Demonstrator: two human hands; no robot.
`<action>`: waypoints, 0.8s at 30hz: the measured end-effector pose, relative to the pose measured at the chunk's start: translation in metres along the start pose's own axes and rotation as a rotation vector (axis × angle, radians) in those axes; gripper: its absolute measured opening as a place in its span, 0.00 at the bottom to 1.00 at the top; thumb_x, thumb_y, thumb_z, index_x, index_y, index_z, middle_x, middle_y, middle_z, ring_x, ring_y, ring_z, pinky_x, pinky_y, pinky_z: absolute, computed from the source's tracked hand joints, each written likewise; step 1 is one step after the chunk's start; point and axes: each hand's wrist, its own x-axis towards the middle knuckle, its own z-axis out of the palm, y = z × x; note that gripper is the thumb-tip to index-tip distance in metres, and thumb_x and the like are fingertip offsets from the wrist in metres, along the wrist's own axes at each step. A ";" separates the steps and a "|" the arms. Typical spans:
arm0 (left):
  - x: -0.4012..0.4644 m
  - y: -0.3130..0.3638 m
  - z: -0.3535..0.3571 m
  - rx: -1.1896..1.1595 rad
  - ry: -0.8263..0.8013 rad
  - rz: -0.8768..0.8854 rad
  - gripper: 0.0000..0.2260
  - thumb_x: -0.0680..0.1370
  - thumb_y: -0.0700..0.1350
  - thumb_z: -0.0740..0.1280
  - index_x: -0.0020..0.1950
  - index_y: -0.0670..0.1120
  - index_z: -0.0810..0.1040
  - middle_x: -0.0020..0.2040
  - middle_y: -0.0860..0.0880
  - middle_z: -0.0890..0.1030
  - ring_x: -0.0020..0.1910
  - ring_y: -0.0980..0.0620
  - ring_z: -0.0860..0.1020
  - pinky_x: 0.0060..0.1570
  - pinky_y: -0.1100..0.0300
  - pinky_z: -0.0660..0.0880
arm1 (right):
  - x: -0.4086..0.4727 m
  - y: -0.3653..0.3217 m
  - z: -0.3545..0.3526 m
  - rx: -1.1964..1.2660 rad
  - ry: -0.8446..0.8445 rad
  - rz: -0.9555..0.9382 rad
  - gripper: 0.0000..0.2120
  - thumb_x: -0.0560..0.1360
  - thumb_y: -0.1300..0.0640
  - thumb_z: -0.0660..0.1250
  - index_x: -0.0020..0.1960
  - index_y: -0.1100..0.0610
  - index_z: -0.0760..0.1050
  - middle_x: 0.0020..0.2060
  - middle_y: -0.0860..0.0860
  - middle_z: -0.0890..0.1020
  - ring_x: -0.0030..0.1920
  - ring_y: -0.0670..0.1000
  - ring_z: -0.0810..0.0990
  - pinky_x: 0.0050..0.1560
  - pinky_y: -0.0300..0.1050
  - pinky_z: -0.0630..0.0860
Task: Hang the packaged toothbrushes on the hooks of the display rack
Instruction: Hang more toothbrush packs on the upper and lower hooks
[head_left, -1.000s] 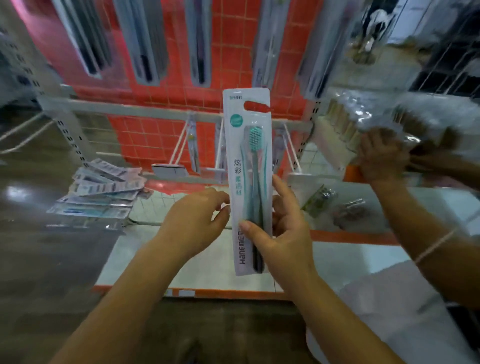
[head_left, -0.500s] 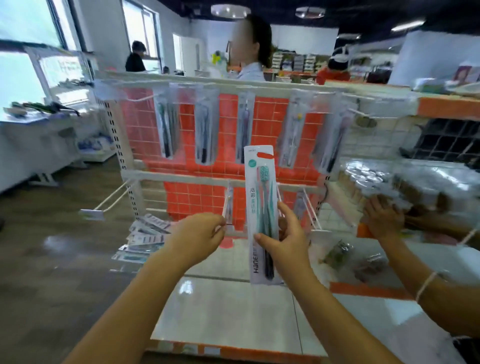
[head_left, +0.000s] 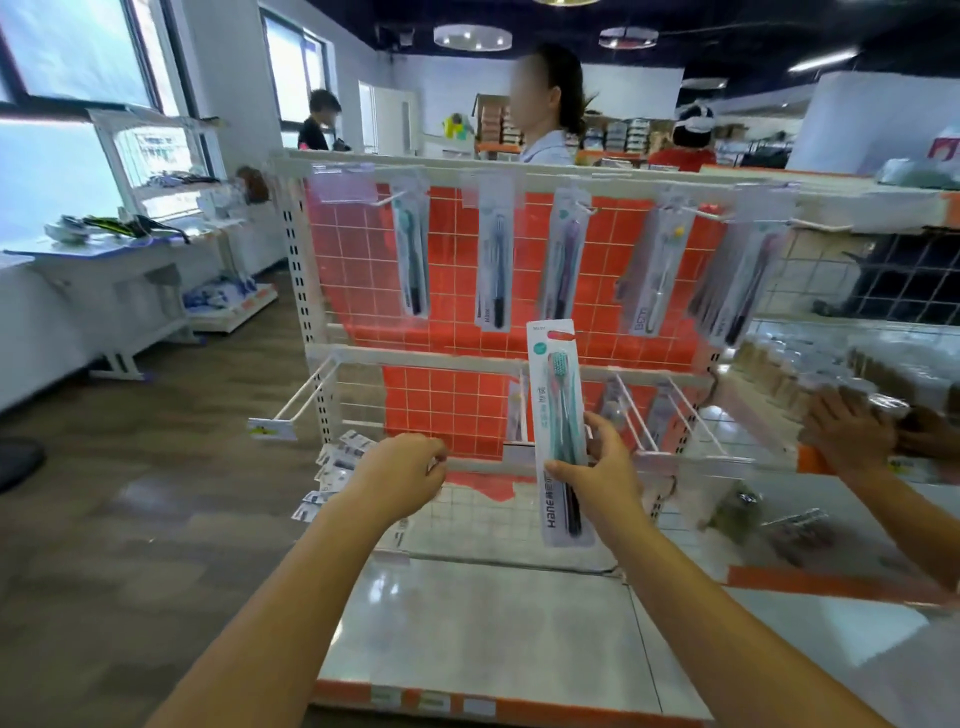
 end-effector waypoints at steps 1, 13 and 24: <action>-0.002 -0.005 0.000 0.003 0.010 0.005 0.12 0.80 0.46 0.58 0.59 0.47 0.77 0.56 0.50 0.80 0.53 0.51 0.76 0.48 0.60 0.70 | -0.002 -0.001 0.005 -0.010 0.001 -0.003 0.29 0.70 0.69 0.70 0.67 0.54 0.65 0.54 0.51 0.76 0.49 0.50 0.76 0.51 0.51 0.77; -0.027 -0.052 0.022 -0.074 0.033 -0.060 0.11 0.79 0.46 0.59 0.55 0.47 0.78 0.51 0.49 0.80 0.50 0.49 0.77 0.48 0.56 0.74 | -0.012 -0.014 0.051 -0.040 0.017 -0.145 0.29 0.71 0.68 0.70 0.69 0.53 0.66 0.52 0.51 0.77 0.51 0.51 0.79 0.53 0.50 0.79; -0.017 -0.119 0.014 -0.095 0.010 -0.209 0.11 0.78 0.45 0.59 0.54 0.46 0.79 0.51 0.48 0.81 0.49 0.48 0.78 0.47 0.57 0.74 | 0.033 -0.031 0.142 -0.084 -0.214 -0.261 0.31 0.73 0.68 0.67 0.72 0.53 0.64 0.63 0.51 0.75 0.61 0.52 0.75 0.59 0.44 0.75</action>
